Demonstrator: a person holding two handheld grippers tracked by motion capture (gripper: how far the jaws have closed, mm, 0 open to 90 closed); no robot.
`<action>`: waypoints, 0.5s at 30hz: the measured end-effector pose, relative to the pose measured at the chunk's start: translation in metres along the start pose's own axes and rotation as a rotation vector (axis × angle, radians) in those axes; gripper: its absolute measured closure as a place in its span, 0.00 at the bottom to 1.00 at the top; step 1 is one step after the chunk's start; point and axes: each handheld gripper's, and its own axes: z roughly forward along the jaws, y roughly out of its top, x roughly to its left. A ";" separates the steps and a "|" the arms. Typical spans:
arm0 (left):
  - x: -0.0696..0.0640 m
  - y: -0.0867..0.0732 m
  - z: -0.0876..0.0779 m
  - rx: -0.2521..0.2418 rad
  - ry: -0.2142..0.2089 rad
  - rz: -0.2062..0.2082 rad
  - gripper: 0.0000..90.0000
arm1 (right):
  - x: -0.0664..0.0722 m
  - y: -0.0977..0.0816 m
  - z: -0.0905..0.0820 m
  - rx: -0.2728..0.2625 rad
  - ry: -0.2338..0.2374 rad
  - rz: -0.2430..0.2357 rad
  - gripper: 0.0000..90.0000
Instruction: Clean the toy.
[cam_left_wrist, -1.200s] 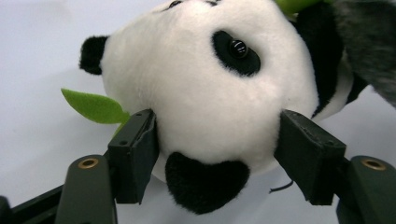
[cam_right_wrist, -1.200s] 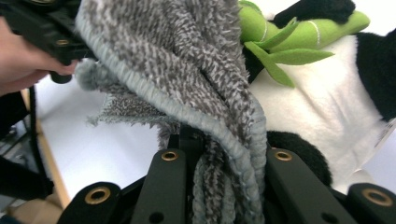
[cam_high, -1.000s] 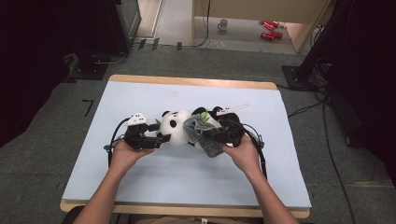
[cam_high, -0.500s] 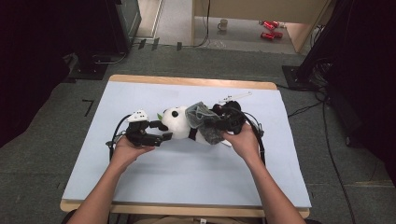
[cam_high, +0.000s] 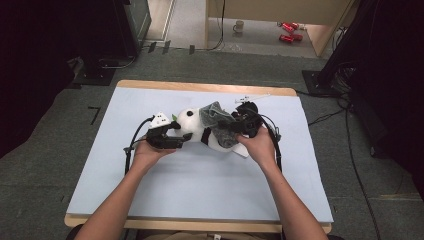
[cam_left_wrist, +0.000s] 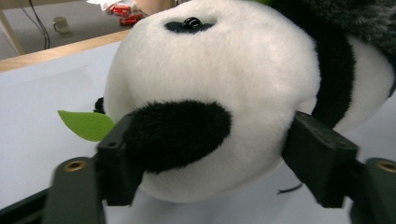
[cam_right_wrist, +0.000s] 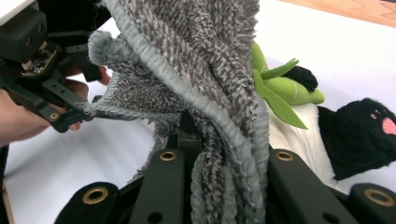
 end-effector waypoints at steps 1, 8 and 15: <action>-0.001 0.001 0.000 0.003 0.009 -0.006 0.37 | 0.000 0.000 -0.001 -0.001 -0.001 0.004 0.85; -0.017 0.016 -0.012 0.072 0.001 -0.124 0.62 | -0.002 0.007 -0.013 -0.018 0.014 0.072 0.86; -0.044 0.021 -0.032 0.136 -0.010 -0.272 0.63 | 0.030 0.018 -0.039 -0.084 0.059 0.001 0.86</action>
